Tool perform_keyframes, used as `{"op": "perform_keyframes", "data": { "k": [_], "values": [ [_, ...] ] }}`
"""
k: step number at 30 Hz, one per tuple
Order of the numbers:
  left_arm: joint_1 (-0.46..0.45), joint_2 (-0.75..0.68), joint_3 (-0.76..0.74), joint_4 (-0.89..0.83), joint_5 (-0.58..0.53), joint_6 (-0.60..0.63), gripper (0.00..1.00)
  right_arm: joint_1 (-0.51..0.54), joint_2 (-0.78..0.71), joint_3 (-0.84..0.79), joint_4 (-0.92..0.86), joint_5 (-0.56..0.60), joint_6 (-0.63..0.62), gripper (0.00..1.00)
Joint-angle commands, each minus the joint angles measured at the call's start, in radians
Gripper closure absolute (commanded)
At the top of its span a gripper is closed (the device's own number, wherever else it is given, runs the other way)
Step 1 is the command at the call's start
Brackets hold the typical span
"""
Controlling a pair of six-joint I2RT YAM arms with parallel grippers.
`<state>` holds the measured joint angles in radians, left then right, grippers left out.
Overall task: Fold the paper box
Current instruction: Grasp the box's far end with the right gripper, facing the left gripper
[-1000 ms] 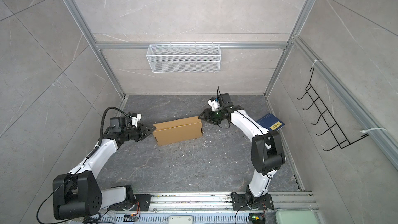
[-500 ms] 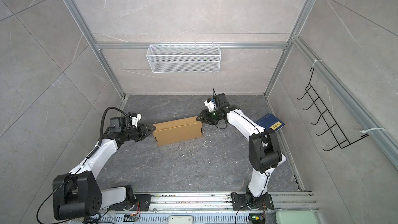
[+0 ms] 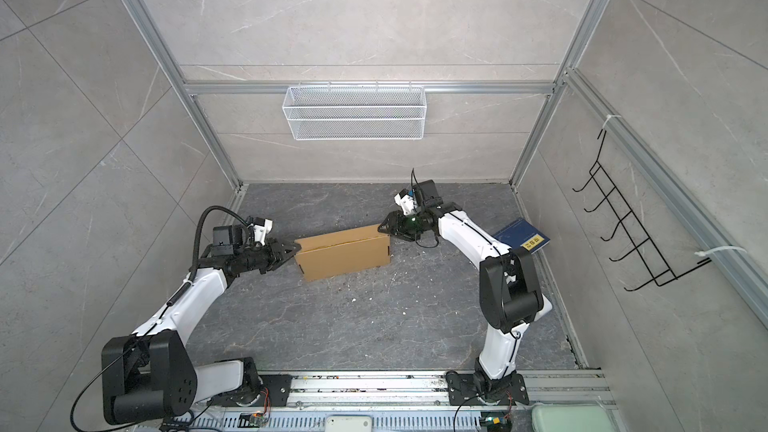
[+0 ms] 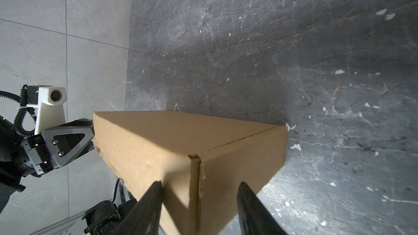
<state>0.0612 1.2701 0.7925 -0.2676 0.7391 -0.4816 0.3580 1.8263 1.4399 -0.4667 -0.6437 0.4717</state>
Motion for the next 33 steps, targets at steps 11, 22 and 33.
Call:
{"op": "perform_keyframes", "data": {
  "k": [11,22,33],
  "values": [
    [-0.006,0.003,-0.016,-0.07,-0.057,0.0,0.61,0.001,0.009,-0.022,-0.009,0.027,-0.005,0.49],
    [-0.006,-0.004,-0.032,-0.065,-0.05,-0.013,0.61,0.002,0.02,-0.046,0.025,0.006,0.008,0.53],
    [-0.006,-0.035,-0.028,-0.105,-0.034,-0.008,0.59,0.004,0.003,-0.072,0.053,-0.019,0.023,0.54]
  ]
}}
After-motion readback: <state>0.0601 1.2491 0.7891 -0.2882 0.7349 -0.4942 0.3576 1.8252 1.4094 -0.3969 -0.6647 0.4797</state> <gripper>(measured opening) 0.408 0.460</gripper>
